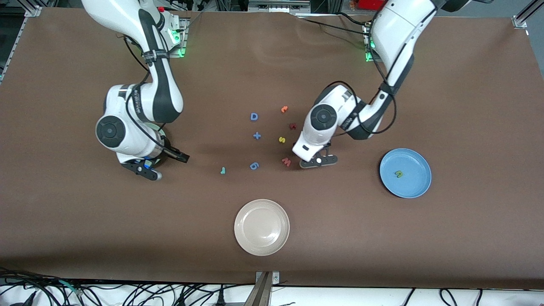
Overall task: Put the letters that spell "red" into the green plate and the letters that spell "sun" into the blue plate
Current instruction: 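Reach the teal r with the right gripper while the left gripper drops the yellow u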
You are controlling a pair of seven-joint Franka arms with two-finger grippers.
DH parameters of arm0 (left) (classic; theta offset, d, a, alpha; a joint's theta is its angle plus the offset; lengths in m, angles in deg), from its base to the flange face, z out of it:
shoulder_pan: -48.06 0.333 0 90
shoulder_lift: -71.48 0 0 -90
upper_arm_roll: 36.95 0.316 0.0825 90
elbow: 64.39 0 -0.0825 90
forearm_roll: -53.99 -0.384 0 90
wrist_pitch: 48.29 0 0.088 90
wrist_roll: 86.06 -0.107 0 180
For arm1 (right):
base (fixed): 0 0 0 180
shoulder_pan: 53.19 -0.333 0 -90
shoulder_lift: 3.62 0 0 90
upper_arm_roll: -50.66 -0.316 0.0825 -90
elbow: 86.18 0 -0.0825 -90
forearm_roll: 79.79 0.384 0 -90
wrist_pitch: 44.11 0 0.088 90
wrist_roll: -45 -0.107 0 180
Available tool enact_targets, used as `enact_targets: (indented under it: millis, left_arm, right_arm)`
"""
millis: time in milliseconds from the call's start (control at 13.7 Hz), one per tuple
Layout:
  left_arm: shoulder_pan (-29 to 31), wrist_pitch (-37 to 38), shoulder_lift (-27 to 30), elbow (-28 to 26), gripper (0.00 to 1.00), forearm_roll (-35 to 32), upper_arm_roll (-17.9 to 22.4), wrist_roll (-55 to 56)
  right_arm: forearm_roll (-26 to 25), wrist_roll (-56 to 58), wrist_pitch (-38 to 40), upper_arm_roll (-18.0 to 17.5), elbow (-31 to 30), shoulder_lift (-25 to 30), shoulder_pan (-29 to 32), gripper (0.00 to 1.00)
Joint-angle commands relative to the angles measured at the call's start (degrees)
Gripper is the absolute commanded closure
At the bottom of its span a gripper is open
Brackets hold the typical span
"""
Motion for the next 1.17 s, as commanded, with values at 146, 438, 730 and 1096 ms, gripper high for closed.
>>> enact_targets:
  millis: [146, 438, 730, 1096]
  left_arm:
    - [9.94, 12.60, 0.57, 7.39, 0.96, -0.49, -0.36, -16.54]
    - [18.56, 13.58, 0.39, 7.84, 0.96, -1.63, 0.17, -32.18]
    - [26.83, 13.14, -0.57, 7.75, 0.95, -2.59, 0.52, -48.11]
    - [28.51, 12.87, -1.72, 7.14, 0.24, -4.80, 0.34, -48.22]
  right_arm:
    - [2.21, -0.49, -6.41, -5.40, 7.04, -7.30, 0.41, 0.03]
    - [2.12, -0.41, -13.72, -8.83, 7.04, -10.02, 0.41, 0.03]
    - [2.03, -0.32, -17.94, -9.45, 6.78, -12.04, -0.64, 0.05]
    - [1.86, -0.14, -21.37, -9.45, 6.52, -13.54, -1.60, 0.13]
